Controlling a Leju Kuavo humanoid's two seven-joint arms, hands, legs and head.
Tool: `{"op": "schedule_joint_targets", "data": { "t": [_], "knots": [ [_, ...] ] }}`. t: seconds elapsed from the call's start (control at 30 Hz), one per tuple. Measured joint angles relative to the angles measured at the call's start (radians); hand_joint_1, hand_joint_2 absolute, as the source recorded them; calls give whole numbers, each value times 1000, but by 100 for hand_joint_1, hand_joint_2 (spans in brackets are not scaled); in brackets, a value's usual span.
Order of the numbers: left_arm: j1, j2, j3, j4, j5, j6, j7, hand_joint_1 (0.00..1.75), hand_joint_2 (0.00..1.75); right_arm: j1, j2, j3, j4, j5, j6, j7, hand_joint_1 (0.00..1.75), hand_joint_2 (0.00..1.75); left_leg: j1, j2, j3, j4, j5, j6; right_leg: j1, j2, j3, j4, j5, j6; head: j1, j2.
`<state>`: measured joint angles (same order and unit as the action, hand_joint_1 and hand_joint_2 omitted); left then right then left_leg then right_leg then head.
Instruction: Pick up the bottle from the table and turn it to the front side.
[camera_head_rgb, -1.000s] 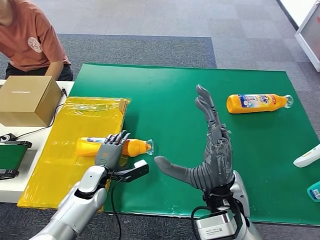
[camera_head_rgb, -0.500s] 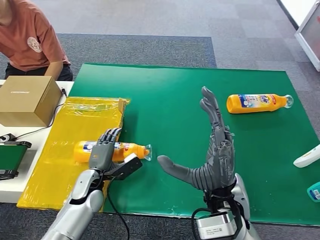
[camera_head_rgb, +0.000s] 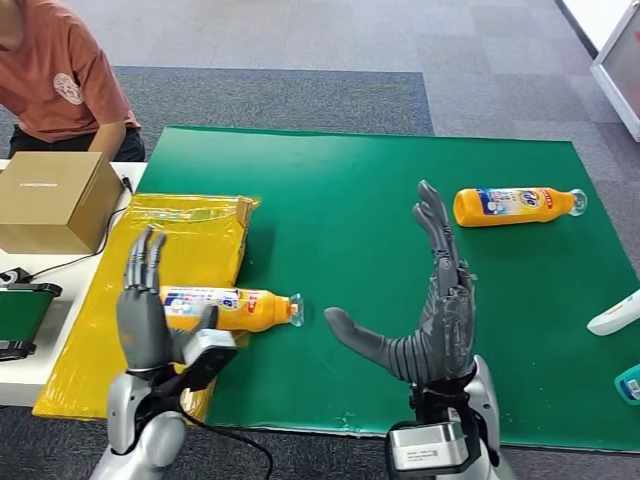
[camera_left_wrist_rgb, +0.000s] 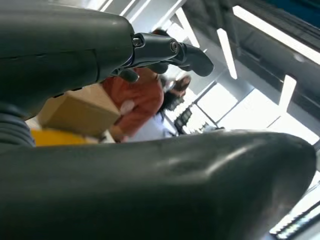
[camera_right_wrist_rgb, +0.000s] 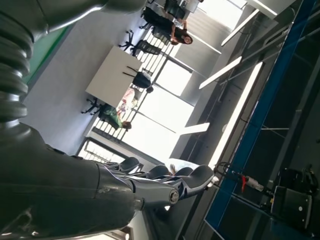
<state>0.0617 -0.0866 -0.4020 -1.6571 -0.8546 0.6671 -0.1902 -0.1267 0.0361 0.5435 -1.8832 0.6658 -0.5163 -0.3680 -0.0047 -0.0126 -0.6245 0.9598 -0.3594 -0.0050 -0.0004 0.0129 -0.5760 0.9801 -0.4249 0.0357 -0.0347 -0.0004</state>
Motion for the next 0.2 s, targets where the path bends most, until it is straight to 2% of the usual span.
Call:
{"op": "schedule_joint_targets", "data": {
  "t": [0.07,0.2],
  "knots": [
    [34,0,1,-58,193,7,-83,0,0,7,0,0,4,0,-7,4,0,175,0,0,0,0,0,0,0,0,0,0,-1,0,0,0],
    [71,-1,2,-123,300,-9,-141,0,175,16,-1,0,10,-5,-7,6,0,175,0,0,0,0,-1,0,0,0,0,0,-1,0,0,0]
  ]
}}
